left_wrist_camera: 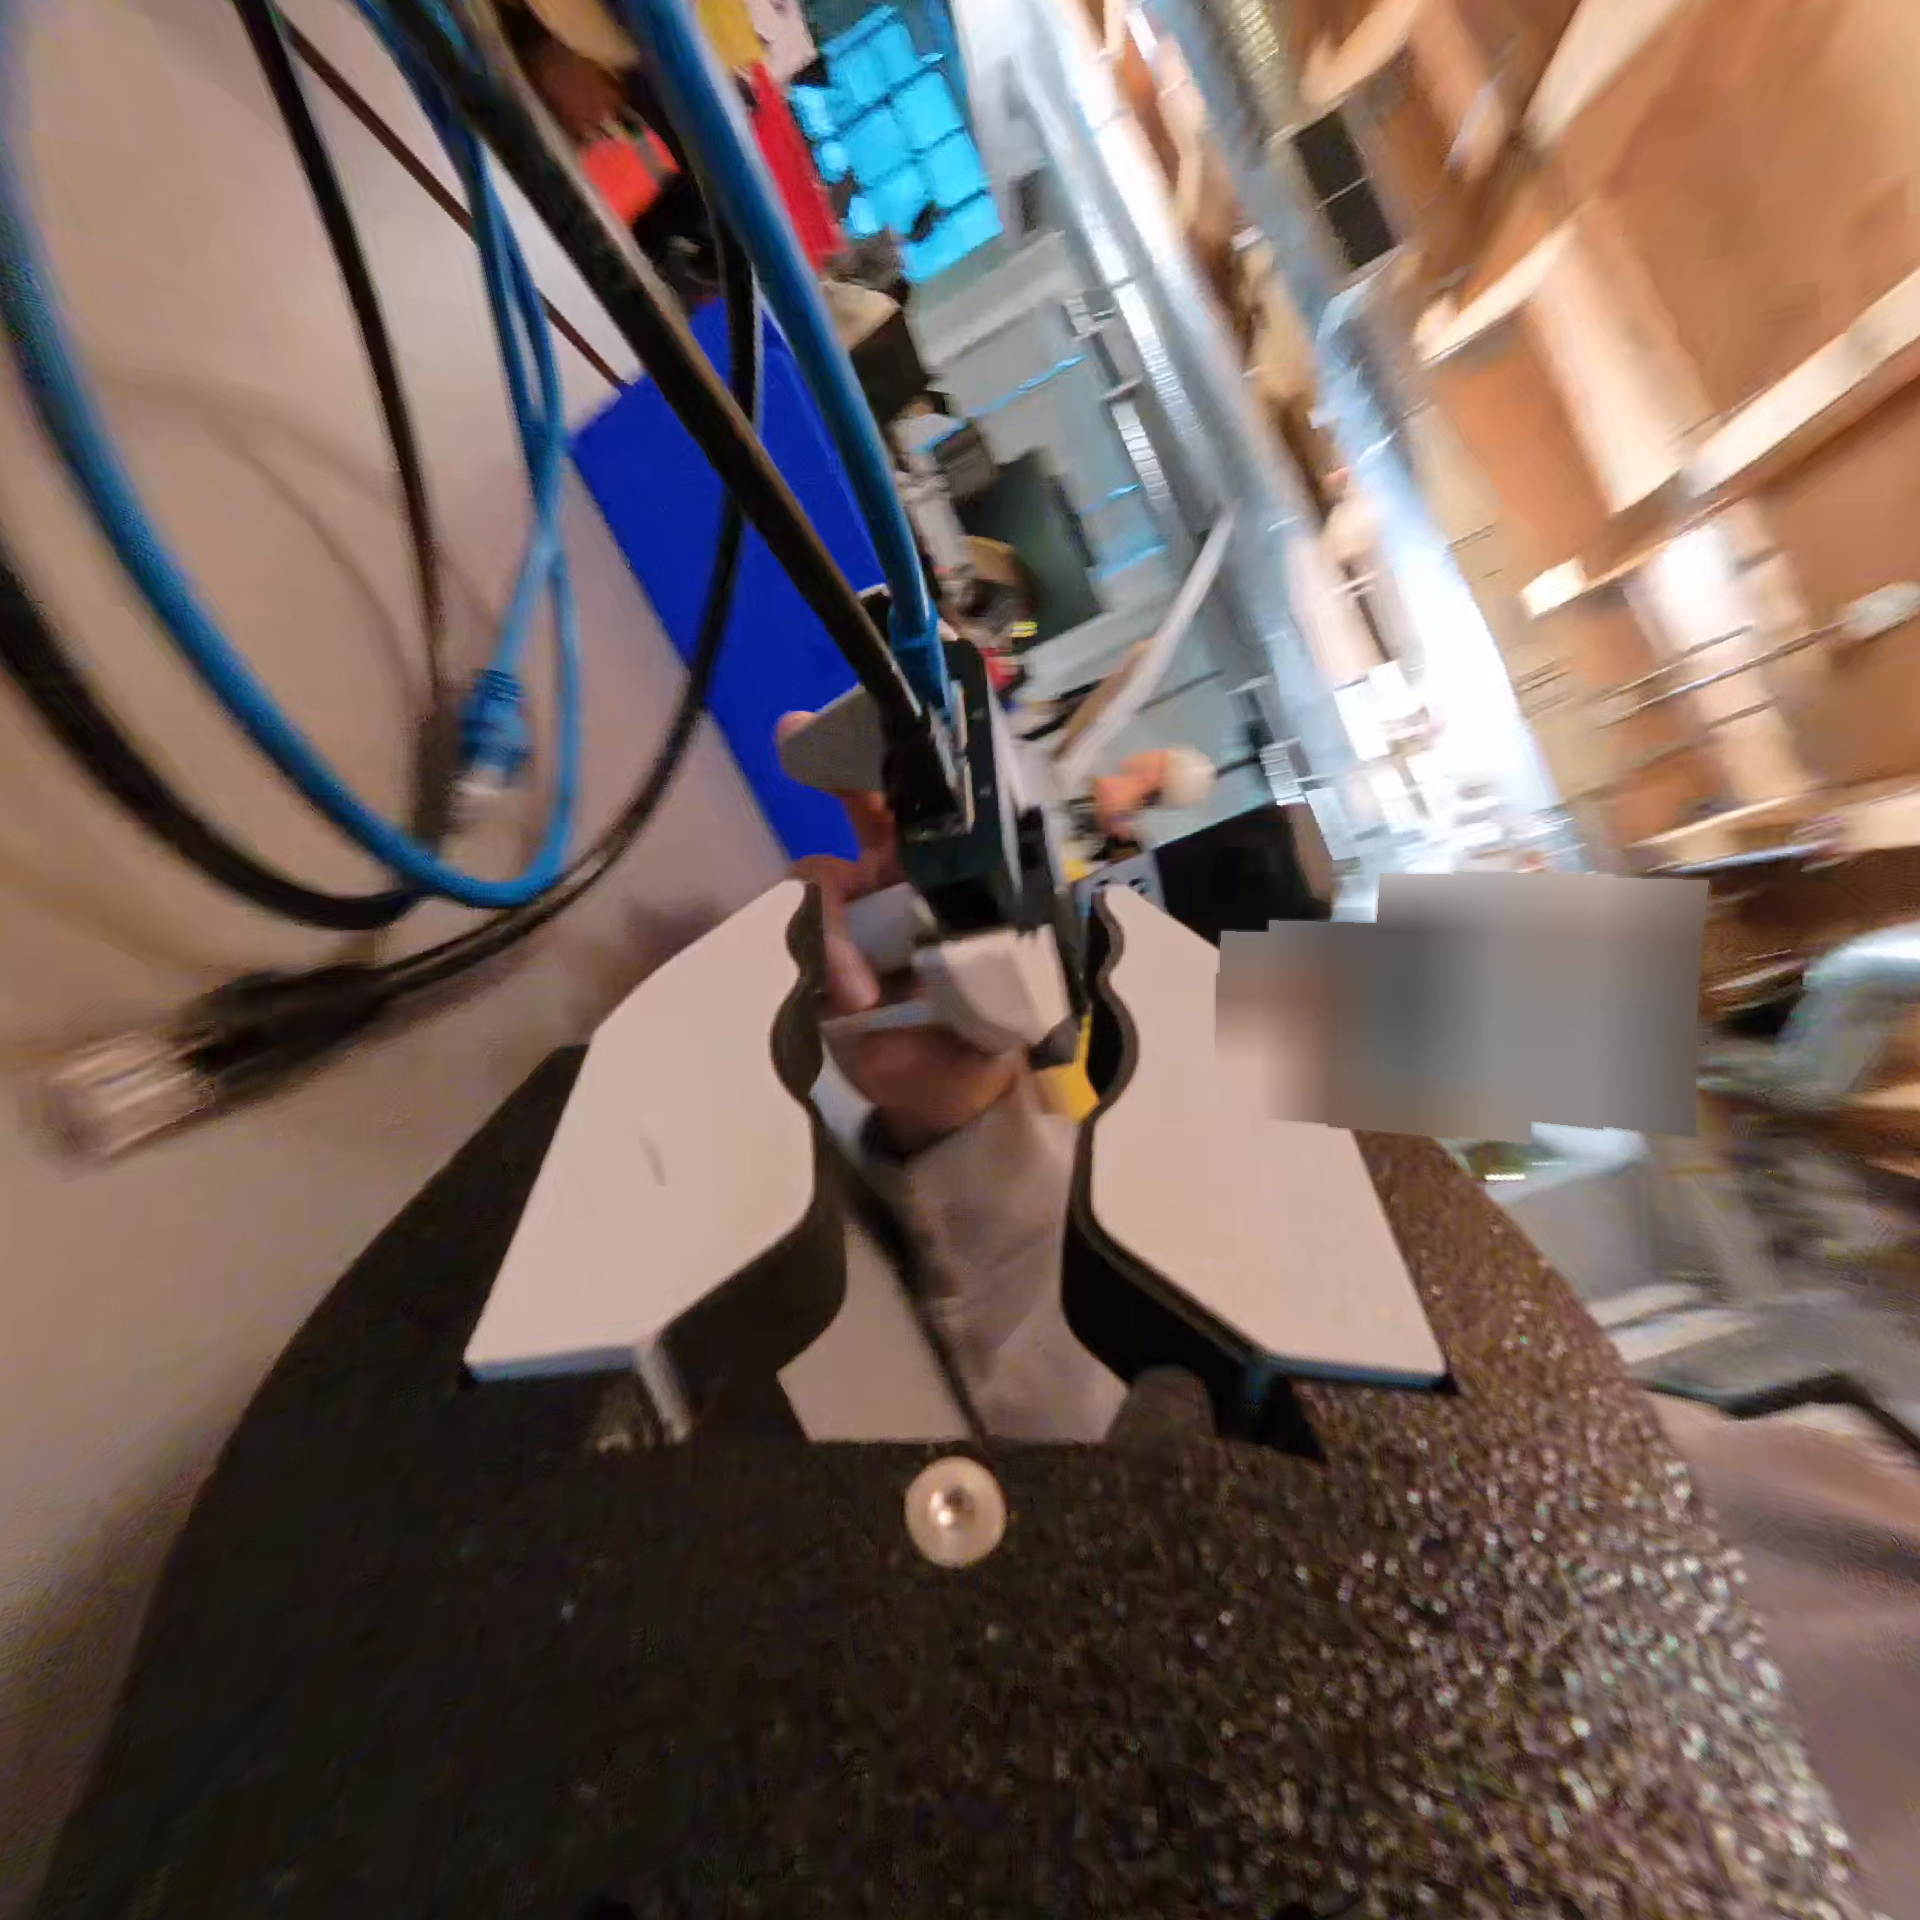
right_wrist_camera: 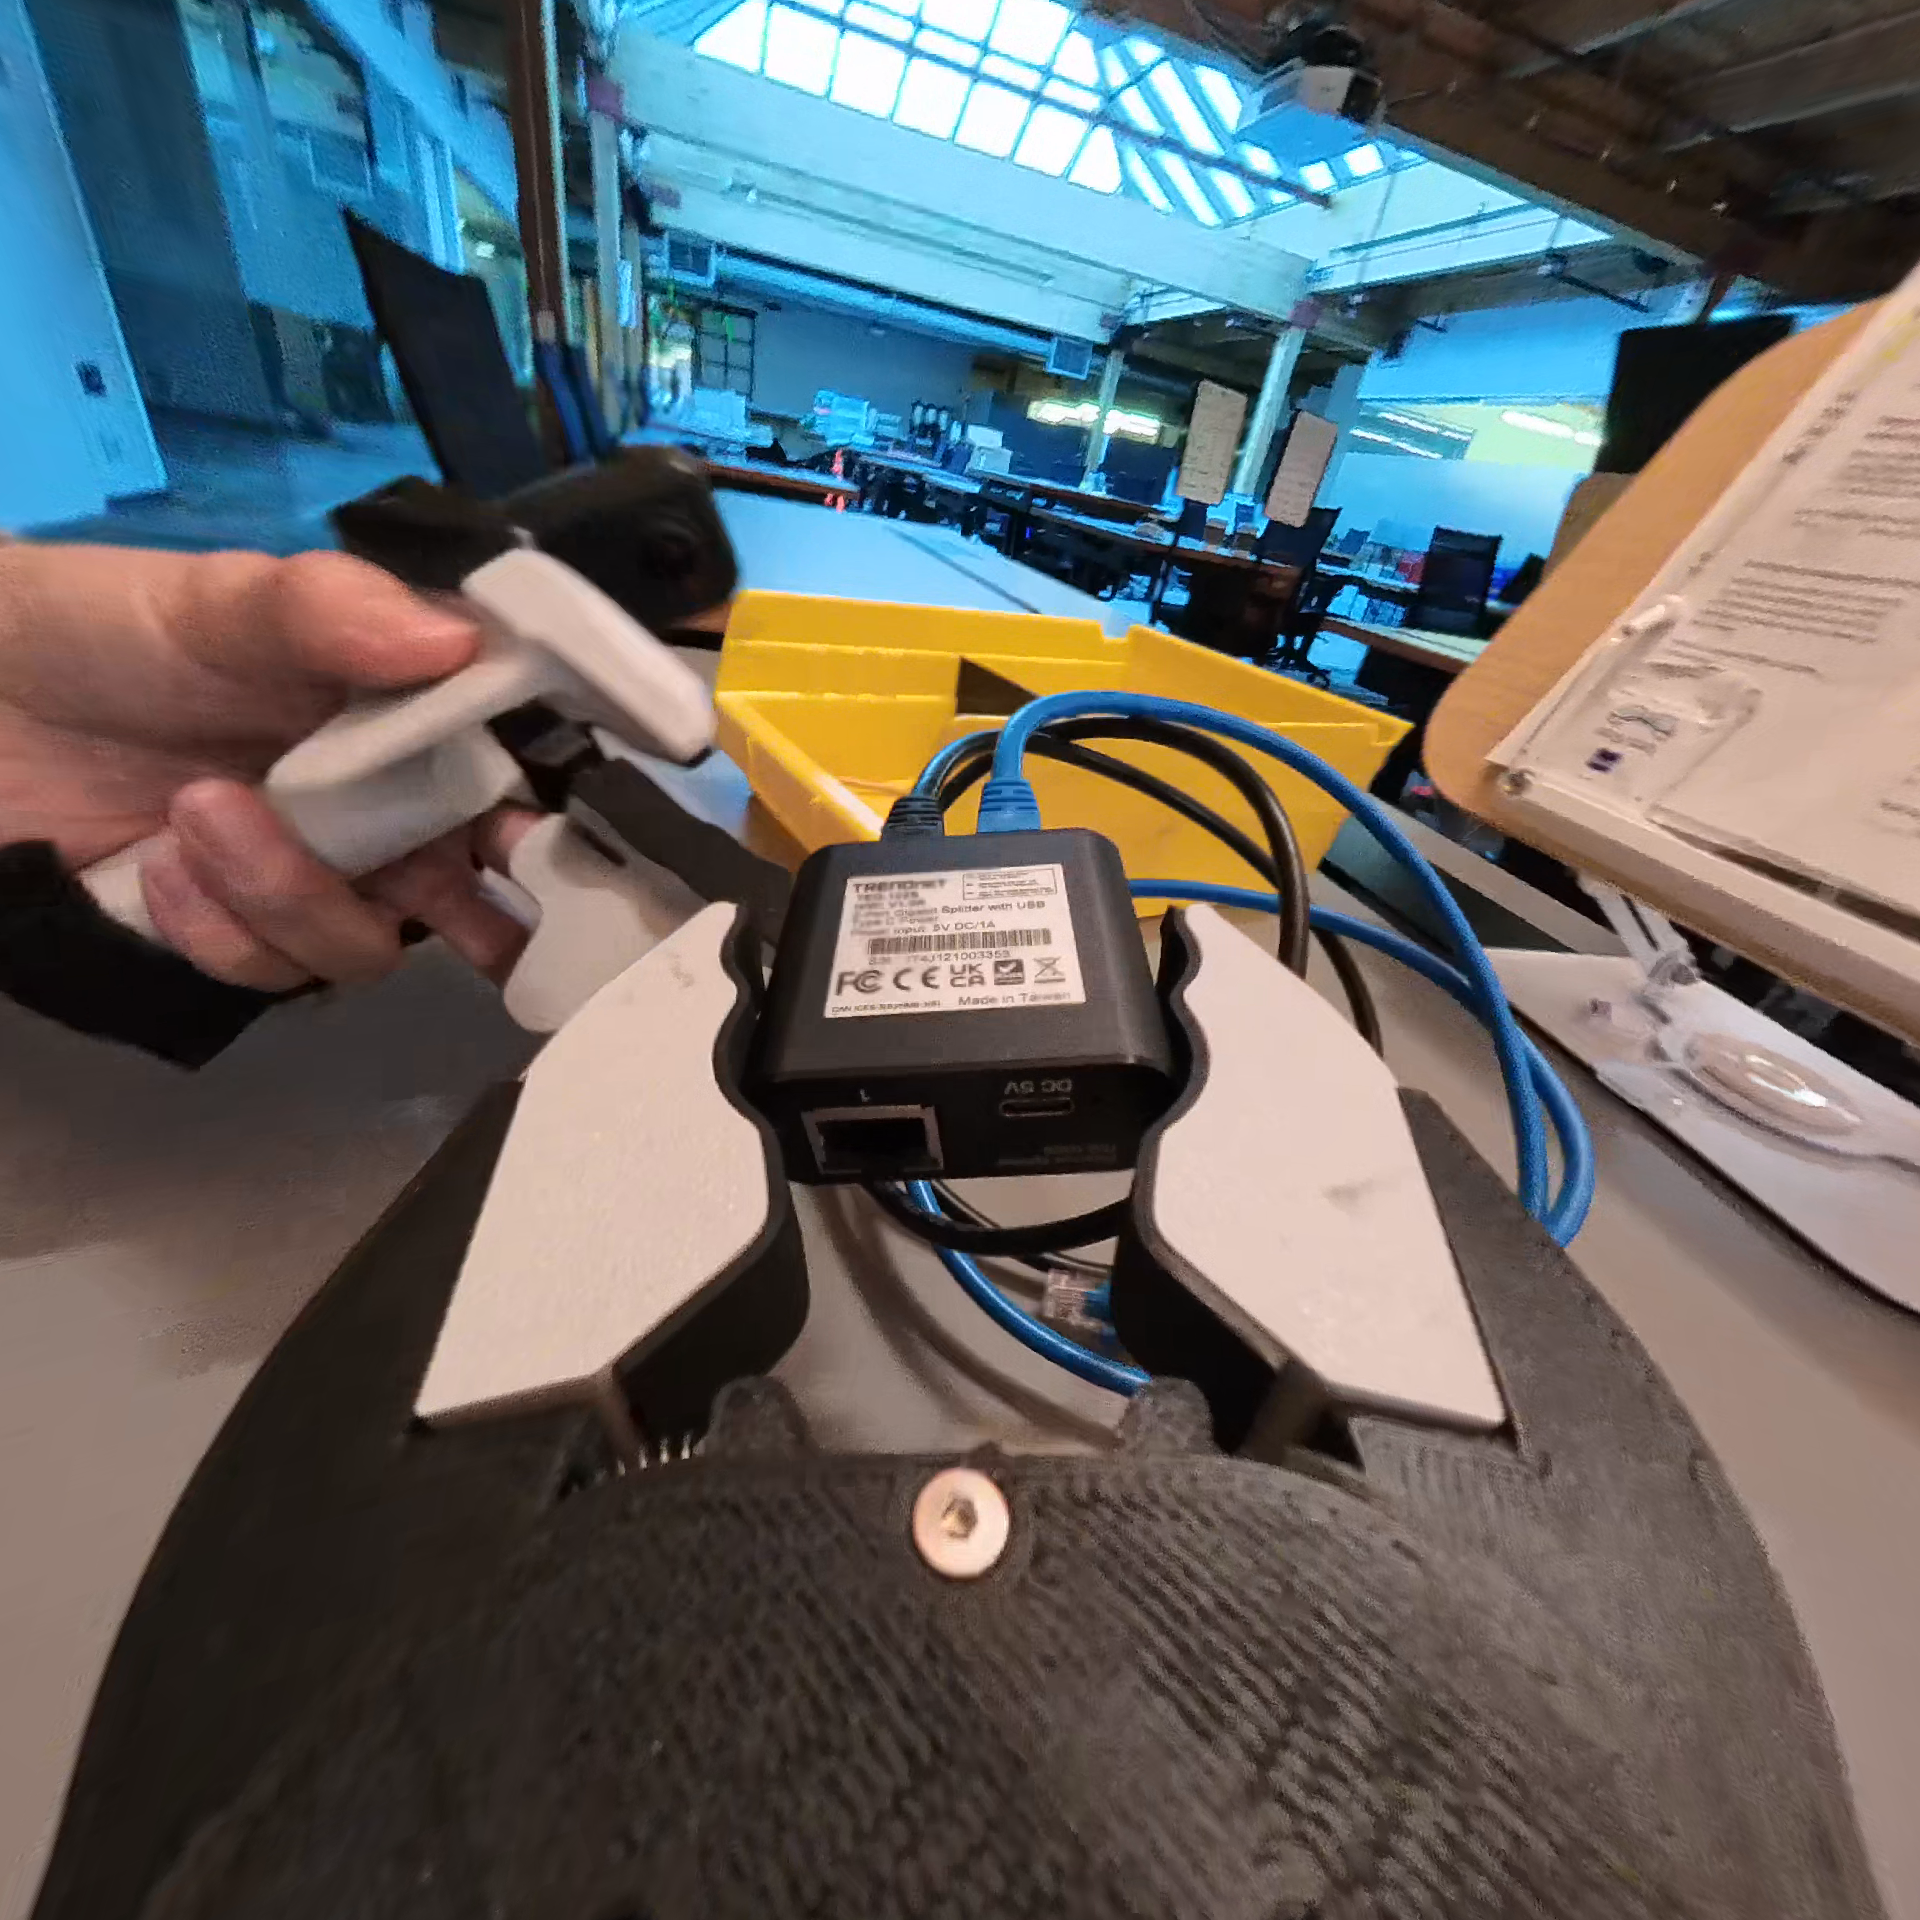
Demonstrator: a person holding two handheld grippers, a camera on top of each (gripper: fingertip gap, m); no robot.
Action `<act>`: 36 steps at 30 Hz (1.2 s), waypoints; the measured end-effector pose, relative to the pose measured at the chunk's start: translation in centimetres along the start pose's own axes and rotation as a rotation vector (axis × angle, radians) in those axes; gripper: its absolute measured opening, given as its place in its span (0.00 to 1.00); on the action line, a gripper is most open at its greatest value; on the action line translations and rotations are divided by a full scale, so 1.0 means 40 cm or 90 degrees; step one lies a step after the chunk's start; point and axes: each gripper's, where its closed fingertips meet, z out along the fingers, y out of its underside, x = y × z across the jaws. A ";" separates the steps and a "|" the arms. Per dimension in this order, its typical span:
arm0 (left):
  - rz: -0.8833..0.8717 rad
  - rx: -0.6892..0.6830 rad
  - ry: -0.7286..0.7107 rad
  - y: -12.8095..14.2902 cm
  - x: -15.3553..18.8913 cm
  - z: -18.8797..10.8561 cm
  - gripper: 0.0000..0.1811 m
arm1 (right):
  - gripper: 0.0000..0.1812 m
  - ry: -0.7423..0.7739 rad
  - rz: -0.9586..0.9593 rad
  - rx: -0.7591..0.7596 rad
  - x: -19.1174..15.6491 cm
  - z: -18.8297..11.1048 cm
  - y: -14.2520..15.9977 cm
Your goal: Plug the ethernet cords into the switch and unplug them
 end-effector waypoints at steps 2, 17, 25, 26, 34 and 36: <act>-0.048 -0.017 0.033 0.017 -0.005 0.029 0.24 | 0.41 -0.001 -0.034 -0.012 -0.018 0.008 0.005; 0.039 -0.339 0.031 0.100 -0.004 -0.006 0.13 | 0.39 -0.215 -0.071 0.031 -0.124 -0.039 -0.029; 0.019 -0.421 0.060 0.107 0.008 -0.040 0.13 | 0.32 -0.262 -0.060 0.036 -0.147 -0.053 -0.028; 0.012 -0.419 0.069 0.102 0.013 -0.042 0.13 | 0.33 -0.270 -0.053 0.038 -0.149 -0.057 -0.030; -0.025 -0.432 0.105 0.096 0.026 -0.053 0.13 | 0.33 -0.268 -0.074 0.029 -0.150 -0.058 -0.025; -0.019 -0.440 0.100 0.101 0.025 -0.051 0.13 | 0.34 -0.275 -0.071 0.043 -0.158 -0.055 -0.033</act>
